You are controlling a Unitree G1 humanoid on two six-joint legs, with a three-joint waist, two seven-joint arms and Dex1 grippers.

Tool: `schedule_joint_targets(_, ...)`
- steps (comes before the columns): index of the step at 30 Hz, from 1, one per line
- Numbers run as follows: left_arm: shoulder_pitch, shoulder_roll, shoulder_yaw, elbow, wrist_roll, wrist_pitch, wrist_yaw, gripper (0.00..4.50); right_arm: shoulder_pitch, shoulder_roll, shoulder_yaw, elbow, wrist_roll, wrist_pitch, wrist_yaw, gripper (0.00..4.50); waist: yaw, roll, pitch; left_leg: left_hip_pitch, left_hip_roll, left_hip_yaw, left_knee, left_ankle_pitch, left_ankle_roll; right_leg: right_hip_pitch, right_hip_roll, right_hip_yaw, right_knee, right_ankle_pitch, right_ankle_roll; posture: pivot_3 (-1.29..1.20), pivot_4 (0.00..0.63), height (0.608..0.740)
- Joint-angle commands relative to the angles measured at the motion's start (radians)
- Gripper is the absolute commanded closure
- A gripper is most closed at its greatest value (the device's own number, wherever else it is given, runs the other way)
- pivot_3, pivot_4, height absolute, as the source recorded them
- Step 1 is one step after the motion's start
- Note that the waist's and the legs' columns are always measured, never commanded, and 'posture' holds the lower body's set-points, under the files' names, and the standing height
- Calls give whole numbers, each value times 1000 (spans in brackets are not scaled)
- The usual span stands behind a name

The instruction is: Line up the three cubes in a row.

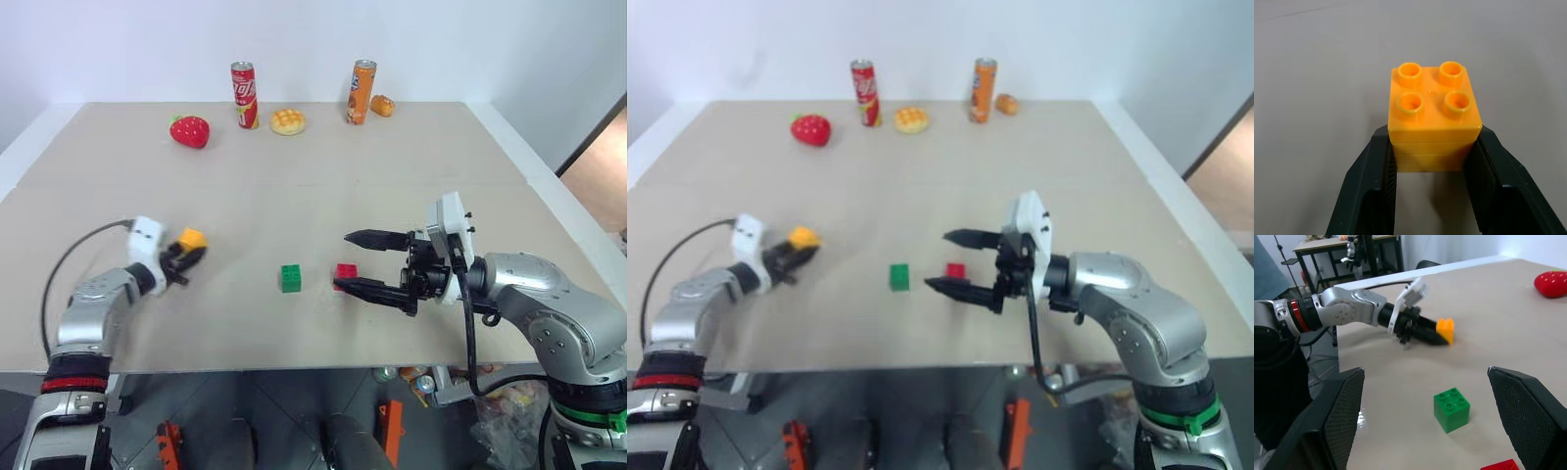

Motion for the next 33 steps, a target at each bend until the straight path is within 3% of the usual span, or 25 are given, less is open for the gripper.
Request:
schedule_joint_targets(1, 3, 37, -72, -56, 20, -70, -142, 3181, 10, -23, -49, -35, 17, -8, 0, 342, 4, 0, 0, 0, 0, 0, 0, 0, 0, 0, 0, 0, 0, 0, 0, 0, 150, 740)
schedule_joint_targets(7, -42, 89, -176, 16, 67, -225, -366, 3181, 35, -27, -142, -30, 89, 10, -32, 342, 5, 0, 0, 1, 1, 0, 0, 0, 0, -1, 1, 0, 0, 0, -1, 0, 150, 740)
schedule_joint_targets(12, -121, 82, -183, 154, 65, -298, -472, 3181, 62, -3, -211, 11, 117, -10, -64, 342, 7, 0, 0, 0, 0, 1, 0, 0, 0, 0, 0, 0, 0, 0, -1, 0, 150, 740)
schedule_joint_targets(19, -227, 49, -196, 342, 87, -388, -573, 3181, 121, -21, -180, -14, 69, -40, -51, 342, 7, 0, 0, 0, 1, 1, 0, 0, 1, 0, 1, 0, 0, -1, -1, 0, 150, 740)
schedule_joint_targets(33, -236, 37, -178, 396, 56, -353, -695, 3181, 134, -14, -155, -12, 46, -51, -60, 342, 7, 0, 0, 0, 1, 0, 0, -1, 2, -1, 1, 0, 0, -2, 0, 0, 150, 740)
